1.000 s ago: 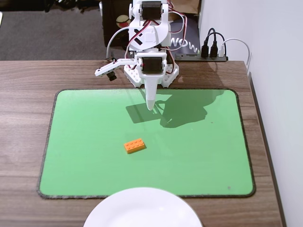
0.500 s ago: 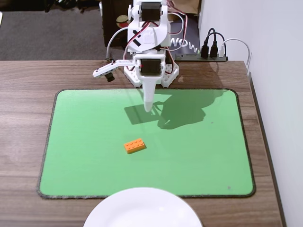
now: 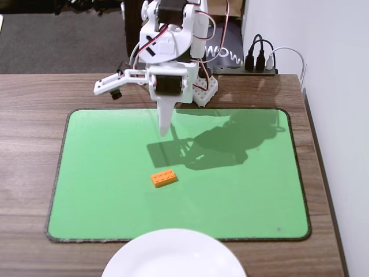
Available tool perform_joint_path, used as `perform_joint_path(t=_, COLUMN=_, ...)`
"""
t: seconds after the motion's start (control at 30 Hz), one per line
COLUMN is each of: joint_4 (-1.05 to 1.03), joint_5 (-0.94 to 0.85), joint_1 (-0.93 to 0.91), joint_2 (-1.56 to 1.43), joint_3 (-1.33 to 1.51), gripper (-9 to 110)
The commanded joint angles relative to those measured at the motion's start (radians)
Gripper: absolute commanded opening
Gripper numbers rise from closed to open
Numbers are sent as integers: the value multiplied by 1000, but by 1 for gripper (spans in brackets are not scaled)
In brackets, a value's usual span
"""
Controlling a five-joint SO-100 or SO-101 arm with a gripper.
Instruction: Grasp a lego block and put it on the plate.
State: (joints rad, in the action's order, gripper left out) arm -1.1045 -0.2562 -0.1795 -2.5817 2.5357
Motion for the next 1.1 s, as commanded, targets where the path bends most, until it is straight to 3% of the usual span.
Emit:
perform_joint_path(t=0.0, joint_4=14, joint_5=-20, joint_1=-23, joint_2=107, joint_3=-75, gripper=1)
perform_joint_path(t=0.53, joint_4=28, joint_5=-216, joint_1=-78, joint_2=456, joint_3=-287, gripper=1)
perform_joint_path(t=0.87, joint_4=31, joint_5=-221, joint_1=-75, joint_2=560, joint_3=-359, gripper=1)
perform_joint_path(t=1.07, joint_4=41, joint_5=-233, joint_1=-60, joint_2=597, joint_3=-359, gripper=17)
